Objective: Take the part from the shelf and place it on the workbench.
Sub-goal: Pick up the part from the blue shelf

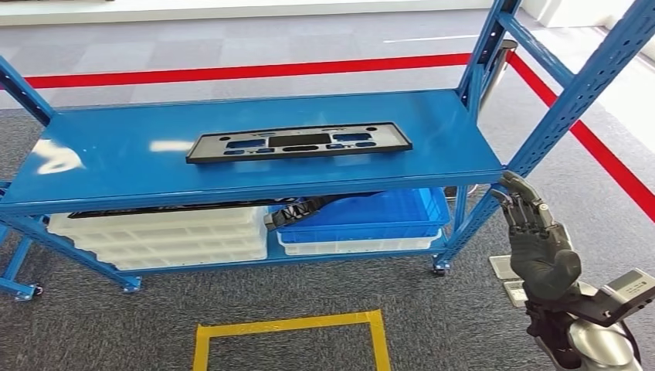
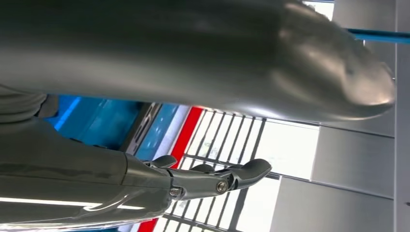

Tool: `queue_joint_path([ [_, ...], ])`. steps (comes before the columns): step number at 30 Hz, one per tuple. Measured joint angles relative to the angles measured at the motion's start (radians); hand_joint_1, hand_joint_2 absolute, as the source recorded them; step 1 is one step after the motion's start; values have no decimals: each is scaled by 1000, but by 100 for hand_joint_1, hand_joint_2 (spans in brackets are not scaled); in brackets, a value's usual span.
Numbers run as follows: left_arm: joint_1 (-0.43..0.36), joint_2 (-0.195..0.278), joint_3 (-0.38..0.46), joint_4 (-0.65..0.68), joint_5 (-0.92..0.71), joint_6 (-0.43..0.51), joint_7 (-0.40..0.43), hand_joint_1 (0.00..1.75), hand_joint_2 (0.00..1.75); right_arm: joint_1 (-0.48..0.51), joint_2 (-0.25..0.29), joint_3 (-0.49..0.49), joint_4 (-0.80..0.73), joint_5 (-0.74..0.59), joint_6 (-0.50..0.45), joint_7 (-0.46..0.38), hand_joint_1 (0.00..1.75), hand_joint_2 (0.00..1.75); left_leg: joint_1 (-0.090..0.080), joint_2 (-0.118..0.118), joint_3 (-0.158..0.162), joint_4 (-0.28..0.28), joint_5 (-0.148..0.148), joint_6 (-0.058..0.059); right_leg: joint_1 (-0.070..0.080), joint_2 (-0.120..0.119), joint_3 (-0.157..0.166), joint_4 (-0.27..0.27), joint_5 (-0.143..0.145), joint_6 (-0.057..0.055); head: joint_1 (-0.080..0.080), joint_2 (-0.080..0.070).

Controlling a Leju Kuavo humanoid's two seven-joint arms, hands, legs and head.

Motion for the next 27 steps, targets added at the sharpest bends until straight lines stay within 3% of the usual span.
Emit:
queue_joint_path([
  [2,1,-1,0,1,0,-1,0,0,0,4,-3,0,0,-1,0,0,0,0,3,0,12,0,-13,-3,-1,0,-72,89,-33,6,0,0],
  [3,3,-1,0,1,0,-1,0,0,0,5,-3,0,0,-1,0,0,0,0,5,0,21,0,-22,-8,-2,-1,-90,95,-21,10,0,0],
  [4,4,-1,0,1,0,-1,0,0,0,6,-4,0,0,-1,0,0,0,0,8,0,34,1,-31,-14,-3,-1,-89,64,14,15,0,0],
  [6,4,-1,0,1,0,-1,0,0,0,8,-4,0,1,-1,0,0,0,0,14,-1,60,2,-52,-27,-6,-2,-61,-51,104,24,0,0],
  [8,2,-1,0,1,-1,-1,0,0,0,12,-5,0,2,-1,0,0,0,0,14,-1,71,6,-68,-38,-4,-4,-48,-117,139,11,1,0],
  [10,1,0,-1,1,-2,-1,0,0,0,17,-6,0,-1,-1,2,0,0,0,13,-2,72,9,-76,-46,-1,-5,-50,-120,133,-12,1,0],
  [12,0,-1,-1,1,-2,-1,0,0,0,19,-7,0,-7,-1,4,-1,0,0,14,-1,70,28,-81,-53,-4,-3,-40,-122,132,-25,1,0],
  [14,-3,-2,-1,1,-2,-1,0,0,0,17,-8,0,-13,-1,4,-2,0,0,17,-1,26,110,-106,-65,-7,-4,-28,-125,124,-33,0,0],
  [17,-2,-2,-1,1,-2,-1,0,0,0,18,-8,0,-15,-1,5,-2,0,0,20,-1,-95,289,-170,-78,-6,-3,-14,-125,108,-38,0,0],
  [18,-1,-2,-1,1,-2,-1,0,0,0,19,-8,0,-15,-1,5,-2,0,0,20,-1,-118,305,-163,-77,-5,-2,-7,-125,102,-38,0,0],
  [19,1,-2,-1,1,-2,-1,0,0,0,19,-8,0,-15,-1,5,-2,0,0,19,-1,-122,284,-133,-72,-3,-1,4,-125,95,-38,0,0],
  [21,2,-1,-1,1,-2,-1,0,0,0,18,-8,0,-16,-1,5,-2,0,0,12,-1,-93,168,-35,-51,-1,-1,26,-127,81,-37,0,0],
  [22,2,0,-1,1,-3,-1,0,0,0,18,-8,0,-16,-1,5,-2,0,0,6,-1,-81,122,-12,-39,-1,-1,33,-128,76,-36,0,0],
  [24,2,2,-1,2,-3,-1,0,0,0,17,-8,1,-17,-1,5,-2,0,0,-5,-2,-68,72,-6,-19,-3,-1,38,-131,68,-28,0,0],
  [25,2,2,-1,2,-3,-1,0,0,0,17,-8,1,-17,-1,5,-2,0,0,-8,-2,-65,65,-13,-15,-2,0,41,-134,65,-22,-1,0],
  [27,4,2,-1,2,-3,-1,-1,0,0,16,-9,0,-19,-1,7,-2,0,0,-2,-2,-47,37,4,-14,-1,0,51,-134,56,-11,-1,0],
])
